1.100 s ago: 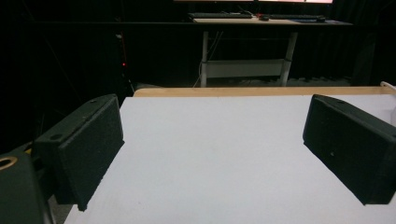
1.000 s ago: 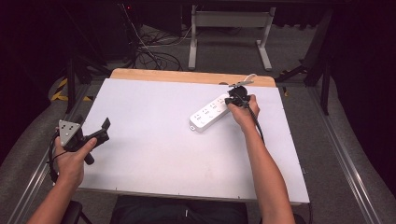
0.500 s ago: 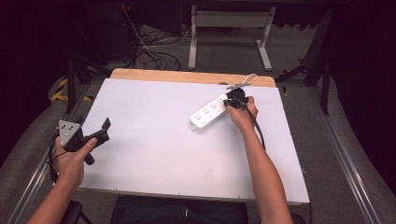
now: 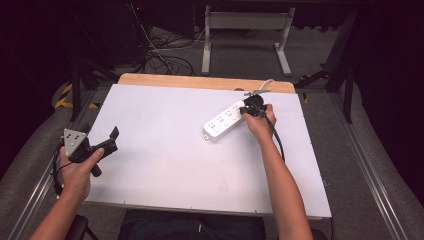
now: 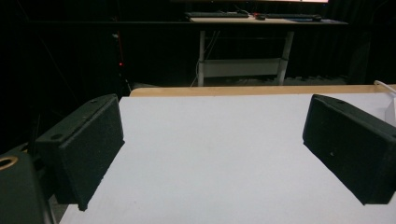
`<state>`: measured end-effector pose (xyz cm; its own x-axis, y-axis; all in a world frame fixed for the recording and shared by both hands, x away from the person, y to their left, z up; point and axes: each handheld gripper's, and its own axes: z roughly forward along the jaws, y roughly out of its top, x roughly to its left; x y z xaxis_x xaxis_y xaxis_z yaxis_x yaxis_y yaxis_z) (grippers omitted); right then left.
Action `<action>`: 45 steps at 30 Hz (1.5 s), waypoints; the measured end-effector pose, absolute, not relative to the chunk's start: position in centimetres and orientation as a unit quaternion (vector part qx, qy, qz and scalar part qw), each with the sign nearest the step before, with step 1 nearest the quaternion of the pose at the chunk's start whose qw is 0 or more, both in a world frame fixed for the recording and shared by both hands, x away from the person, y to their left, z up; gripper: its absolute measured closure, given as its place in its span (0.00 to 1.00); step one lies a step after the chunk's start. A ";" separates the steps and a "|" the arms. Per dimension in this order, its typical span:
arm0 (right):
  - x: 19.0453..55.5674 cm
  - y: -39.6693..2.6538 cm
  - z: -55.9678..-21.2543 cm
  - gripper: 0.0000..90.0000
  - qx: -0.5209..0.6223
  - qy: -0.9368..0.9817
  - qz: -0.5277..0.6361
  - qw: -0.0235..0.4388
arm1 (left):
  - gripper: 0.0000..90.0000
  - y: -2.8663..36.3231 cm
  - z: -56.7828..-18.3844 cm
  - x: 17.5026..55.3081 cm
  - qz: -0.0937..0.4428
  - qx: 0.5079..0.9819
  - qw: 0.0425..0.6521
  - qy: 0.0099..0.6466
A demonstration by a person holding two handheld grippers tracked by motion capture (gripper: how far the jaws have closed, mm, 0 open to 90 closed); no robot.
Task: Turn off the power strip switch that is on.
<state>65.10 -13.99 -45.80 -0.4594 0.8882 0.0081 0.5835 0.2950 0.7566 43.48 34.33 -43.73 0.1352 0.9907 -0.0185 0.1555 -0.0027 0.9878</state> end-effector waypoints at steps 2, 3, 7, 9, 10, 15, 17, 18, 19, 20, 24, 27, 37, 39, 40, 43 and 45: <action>65.1 -14.1 -45.8 1.00 0.478 0.772 0.362 0.210 | 0.06 34.3 -43.7 43.5 0.422 0.568 0.494 0.505; 65.1 -14.1 -45.9 1.00 0.480 0.771 0.364 0.208 | 0.06 34.3 -43.7 43.5 0.422 0.567 0.495 0.505; 65.0 -14.1 -45.8 1.00 0.480 0.772 0.361 0.208 | 0.07 34.4 -43.8 43.5 0.419 0.569 0.495 0.506; 65.0 -14.1 -45.8 1.00 0.480 0.773 0.360 0.209 | 0.07 34.4 -43.8 43.6 0.419 0.569 0.494 0.507; 65.0 -14.1 -45.8 1.00 0.480 0.773 0.359 0.209 | 0.07 34.4 -43.8 43.6 0.418 0.568 0.495 0.508; 64.9 -13.8 -45.8 1.00 0.483 0.771 0.353 0.217 | 0.07 34.4 -43.8 43.5 0.416 0.567 0.497 0.508; 64.9 -13.6 -45.7 1.00 0.486 0.771 0.349 0.219 | 0.07 34.4 -43.8 43.6 0.417 0.569 0.495 0.507; 64.9 -13.6 -45.7 1.00 0.487 0.771 0.348 0.219 | 0.07 34.4 -43.8 43.6 0.417 0.570 0.495 0.506; 64.9 -13.6 -45.7 1.00 0.488 0.771 0.348 0.218 | 0.07 34.4 -43.8 43.6 0.416 0.569 0.496 0.507; 65.0 -13.6 -45.6 1.00 0.492 0.770 0.347 0.213 | 0.07 34.4 -43.8 43.6 0.416 0.569 0.496 0.507; 65.2 -13.4 -45.4 1.00 0.506 0.767 0.338 0.204 | 0.08 34.4 -43.8 43.7 0.414 0.569 0.495 0.509; 65.3 -13.2 -45.2 1.00 0.509 0.769 0.326 0.206 | 0.08 34.3 -43.8 43.6 0.414 0.570 0.496 0.507; 65.4 -12.6 -45.0 1.00 0.508 0.776 0.306 0.217 | 0.08 34.3 -43.8 43.5 0.412 0.572 0.497 0.506; 65.5 -12.6 -45.1 1.00 0.510 0.775 0.307 0.213 | 0.08 34.3 -43.8 43.6 0.412 0.573 0.497 0.506; 65.5 -12.7 -45.1 1.00 0.513 0.772 0.309 0.211 | 0.08 34.3 -43.8 43.6 0.412 0.573 0.496 0.506; 65.4 -12.8 -45.1 1.00 0.521 0.766 0.315 0.206 | 0.09 34.3 -43.8 43.6 0.411 0.573 0.497 0.506; 65.5 -12.6 -45.0 1.00 0.517 0.772 0.306 0.209 | 0.09 34.3 -43.8 43.6 0.412 0.574 0.496 0.505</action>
<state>65.54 -12.65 -45.00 -0.3790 0.9254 -0.0060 0.6693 0.2786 0.6888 43.57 34.29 -43.83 0.1511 0.9881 -0.0277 0.1703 0.0016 0.9854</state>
